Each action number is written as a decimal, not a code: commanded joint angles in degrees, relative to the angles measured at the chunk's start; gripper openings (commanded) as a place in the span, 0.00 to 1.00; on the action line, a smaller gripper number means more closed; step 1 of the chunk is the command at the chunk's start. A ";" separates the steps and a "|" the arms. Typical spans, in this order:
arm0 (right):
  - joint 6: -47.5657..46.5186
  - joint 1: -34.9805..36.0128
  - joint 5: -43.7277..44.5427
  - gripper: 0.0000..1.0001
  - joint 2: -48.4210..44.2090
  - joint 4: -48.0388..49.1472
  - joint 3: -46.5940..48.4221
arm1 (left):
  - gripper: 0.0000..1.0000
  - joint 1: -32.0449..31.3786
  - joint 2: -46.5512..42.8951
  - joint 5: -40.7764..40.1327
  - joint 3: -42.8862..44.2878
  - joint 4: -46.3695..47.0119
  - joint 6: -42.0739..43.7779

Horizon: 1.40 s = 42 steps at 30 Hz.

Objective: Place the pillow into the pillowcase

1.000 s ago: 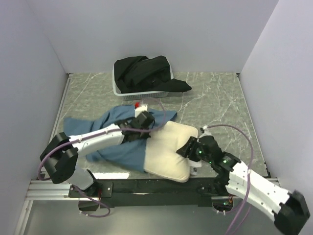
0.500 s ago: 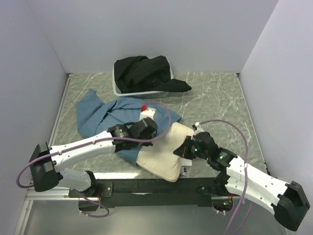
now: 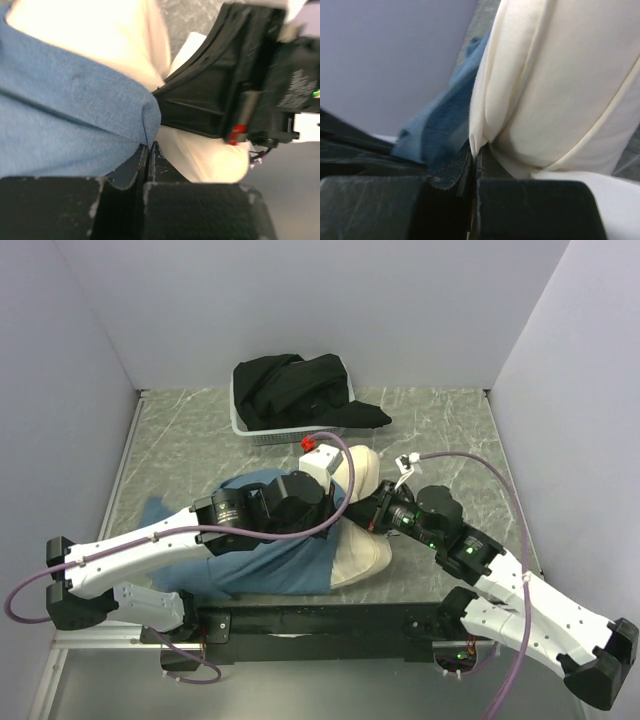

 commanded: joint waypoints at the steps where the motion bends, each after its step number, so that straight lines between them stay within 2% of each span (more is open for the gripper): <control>1: -0.49 2.00 4.40 0.00 2.24 4.75 -5.36 | 0.02 1.71 -0.11 0.44 3.36 8.63 -0.91; 5: 1.95 2.70 5.48 0.00 0.13 6.84 -13.09 | 0.02 11.88 -2.92 8.17 1.41 12.32 0.05; 8: 2.84 4.29 5.48 0.00 0.22 8.52 -15.74 | 0.01 15.69 1.88 13.61 7.28 11.54 2.24; 10: 1.27 4.38 5.56 0.00 -0.13 7.39 -13.29 | 0.01 15.44 6.37 17.67 16.68 9.09 4.35; 12: -2.23 4.20 10.29 0.00 -1.53 -1.47 -6.47 | 0.01 11.41 12.00 18.66 26.14 6.72 6.45; 14: -4.88 2.89 14.77 0.00 -6.00 -7.70 -2.14 | 0.01 5.54 14.21 12.18 30.58 2.76 8.48; 15: -6.46 2.36 15.40 0.00 -7.59 -8.96 0.75 | 0.01 4.72 14.13 8.84 31.03 1.79 7.97; 17: -7.00 1.30 15.59 0.00 -9.71 -11.50 2.36 | 0.01 4.71 10.47 7.85 26.50 3.43 5.16; 18: -7.18 1.21 13.50 0.00 -9.36 -11.60 2.28 | 0.01 4.71 8.70 8.19 19.07 5.80 2.97; 20: -7.09 1.21 11.73 0.00 -5.77 -11.08 0.97 | 0.01 4.71 3.88 8.99 11.47 11.32 -0.02; 21: -6.57 1.13 10.24 0.00 -3.06 -10.03 -1.57 | 0.01 4.71 2.54 8.90 4.56 12.84 -3.34; 24: -4.38 1.13 6.99 0.00 -0.40 -3.19 -6.75 | 0.01 4.62 -2.03 6.01 -7.67 16.18 -9.76; 26: -3.84 1.21 6.09 0.00 1.01 -0.89 -7.92 | 0.01 4.10 -5.28 2.06 -13.23 16.81 -14.68; 27: -4.19 1.30 6.70 0.00 1.27 -1.32 -7.83 | 0.01 3.92 -6.17 0.91 -18.22 17.07 -16.11; 30: -5.41 1.13 8.64 0.00 0.75 -3.42 -6.35 | 0.01 2.43 -8.81 -3.84 -25.44 15.41 -21.11; 33: -5.86 1.13 8.73 0.00 0.22 -4.31 -5.46 | 0.03 2.07 -9.60 -4.02 -29.16 14.71 -21.83; 36: -6.12 1.13 9.70 0.00 1.18 -4.84 -4.49 | 0.05 0.93 -8.90 -2.54 -28.65 14.52 -18.94; 41: -6.39 1.13 7.41 0.00 3.30 -5.72 -0.28 | 0.01 0.14 -5.39 1.77 -21.12 16.63 -11.57; 42: -7.00 1.13 7.76 0.03 3.21 -5.80 0.16 | 0.01 0.05 -5.38 1.78 -19.17 16.20 -10.77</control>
